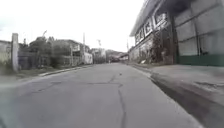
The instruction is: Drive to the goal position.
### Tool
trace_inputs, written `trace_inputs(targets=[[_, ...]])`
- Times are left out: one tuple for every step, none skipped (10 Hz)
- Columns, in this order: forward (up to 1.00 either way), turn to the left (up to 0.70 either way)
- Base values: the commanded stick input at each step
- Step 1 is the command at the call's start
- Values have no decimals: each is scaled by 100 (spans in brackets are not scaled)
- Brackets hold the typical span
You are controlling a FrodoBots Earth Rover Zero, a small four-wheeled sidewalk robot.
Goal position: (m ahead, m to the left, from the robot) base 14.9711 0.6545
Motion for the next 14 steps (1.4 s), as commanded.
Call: trace_inputs(targets=[[100, 1], [100, 1], [100, 1], [100, -27], [100, -22], [100, 1], [100, 1], [100, 1], [100, 1], [100, 1], [100, 1], [100, 1], [100, -5], [100, -19]])
